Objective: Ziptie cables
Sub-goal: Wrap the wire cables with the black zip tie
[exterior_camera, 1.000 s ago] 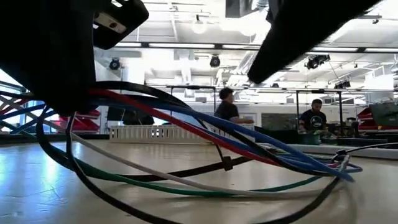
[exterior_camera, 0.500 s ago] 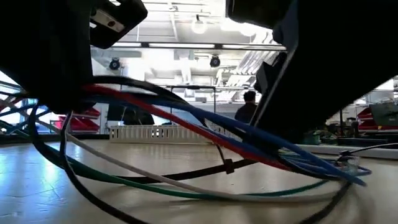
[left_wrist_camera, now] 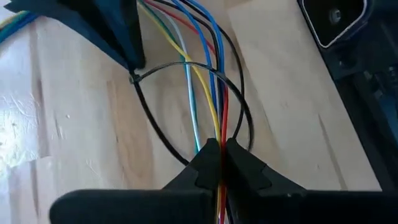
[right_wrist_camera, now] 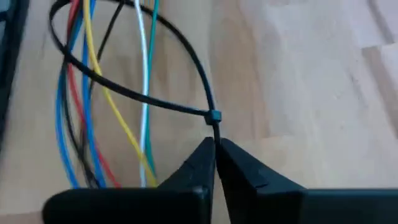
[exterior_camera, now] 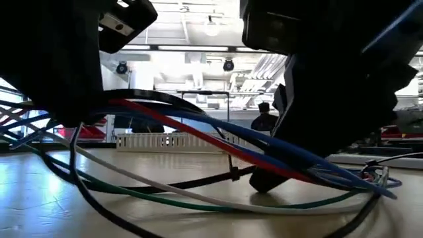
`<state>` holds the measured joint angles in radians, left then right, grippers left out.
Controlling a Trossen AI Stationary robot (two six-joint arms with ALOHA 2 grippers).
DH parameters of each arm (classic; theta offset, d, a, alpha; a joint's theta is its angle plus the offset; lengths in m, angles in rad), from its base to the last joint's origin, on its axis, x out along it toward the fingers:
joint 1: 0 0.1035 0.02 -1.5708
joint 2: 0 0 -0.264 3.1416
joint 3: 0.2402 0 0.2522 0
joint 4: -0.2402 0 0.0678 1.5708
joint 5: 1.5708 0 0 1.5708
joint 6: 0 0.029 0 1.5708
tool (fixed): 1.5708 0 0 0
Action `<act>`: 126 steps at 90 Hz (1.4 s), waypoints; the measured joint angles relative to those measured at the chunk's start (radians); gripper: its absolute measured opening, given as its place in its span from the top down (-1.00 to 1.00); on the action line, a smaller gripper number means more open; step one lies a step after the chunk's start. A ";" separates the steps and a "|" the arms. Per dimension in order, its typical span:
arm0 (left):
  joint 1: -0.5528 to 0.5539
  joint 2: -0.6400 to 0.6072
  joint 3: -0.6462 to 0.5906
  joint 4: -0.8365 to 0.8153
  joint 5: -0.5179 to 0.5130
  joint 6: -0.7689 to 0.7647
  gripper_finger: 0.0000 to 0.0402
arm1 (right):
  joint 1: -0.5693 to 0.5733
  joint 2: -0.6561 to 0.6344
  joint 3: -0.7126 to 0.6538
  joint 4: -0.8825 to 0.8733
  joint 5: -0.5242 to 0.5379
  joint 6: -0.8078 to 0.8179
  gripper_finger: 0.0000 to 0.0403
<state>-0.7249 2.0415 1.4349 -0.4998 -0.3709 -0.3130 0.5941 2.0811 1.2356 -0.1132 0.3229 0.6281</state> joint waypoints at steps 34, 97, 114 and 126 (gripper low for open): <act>-0.025 0.000 0.000 -0.097 -0.111 -0.121 1.00 | 0.058 -0.006 0.250 -0.430 0.197 -0.123 1.00; -0.114 -0.038 0.000 -0.212 -0.351 -0.272 1.00 | 0.062 0.000 0.388 -0.483 0.139 -0.312 1.00; -0.150 -0.038 0.000 -0.213 -0.328 -0.335 1.00 | 0.062 0.001 0.388 -0.518 0.134 -0.292 1.00; -0.158 -0.038 0.000 -0.207 -0.326 -0.364 1.00 | 0.063 0.001 0.388 -0.546 0.135 -0.293 1.00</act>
<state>-0.8825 2.0037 1.4353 -0.7065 -0.6972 -0.6772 0.6571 2.0819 1.6241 -0.6591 0.4580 0.3355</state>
